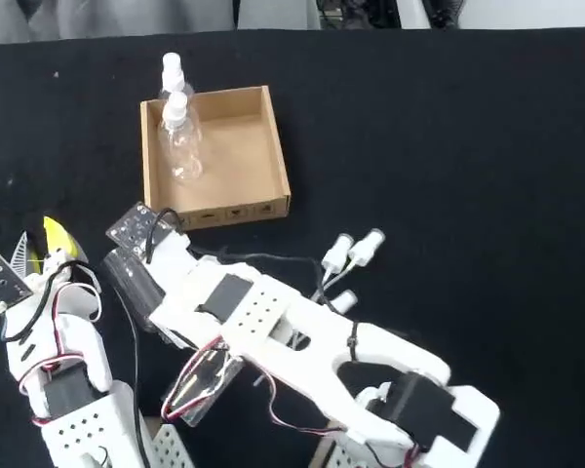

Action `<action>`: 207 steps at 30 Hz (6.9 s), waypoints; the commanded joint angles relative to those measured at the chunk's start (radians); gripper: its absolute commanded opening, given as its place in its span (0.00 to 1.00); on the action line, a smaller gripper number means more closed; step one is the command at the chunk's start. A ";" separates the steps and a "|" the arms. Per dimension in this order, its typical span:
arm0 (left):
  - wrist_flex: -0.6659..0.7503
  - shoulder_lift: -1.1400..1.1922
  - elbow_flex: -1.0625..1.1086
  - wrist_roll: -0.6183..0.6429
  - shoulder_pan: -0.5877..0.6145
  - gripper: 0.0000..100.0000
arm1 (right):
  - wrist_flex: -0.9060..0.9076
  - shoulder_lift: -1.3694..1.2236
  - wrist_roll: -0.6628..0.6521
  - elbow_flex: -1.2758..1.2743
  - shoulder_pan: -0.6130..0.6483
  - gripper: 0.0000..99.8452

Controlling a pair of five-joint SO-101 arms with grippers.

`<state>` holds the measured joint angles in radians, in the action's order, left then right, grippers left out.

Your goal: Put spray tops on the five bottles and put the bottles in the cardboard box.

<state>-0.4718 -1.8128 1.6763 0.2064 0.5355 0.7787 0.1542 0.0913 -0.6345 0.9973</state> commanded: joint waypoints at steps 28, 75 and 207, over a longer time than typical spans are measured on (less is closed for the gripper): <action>0.023 -0.011 0.024 -0.008 0.010 0.11 | -0.018 -0.113 0.009 0.143 -0.044 0.43; 0.023 -0.011 0.024 -0.009 0.008 0.11 | 0.023 0.150 -0.117 0.036 -0.046 0.08; 0.051 -0.008 0.024 -0.002 0.064 0.11 | 0.806 0.424 -0.107 0.194 -0.463 0.08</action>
<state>-0.4442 -1.8128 1.6763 0.2064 0.5999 1.5643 0.5163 -0.0192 -0.5010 0.5999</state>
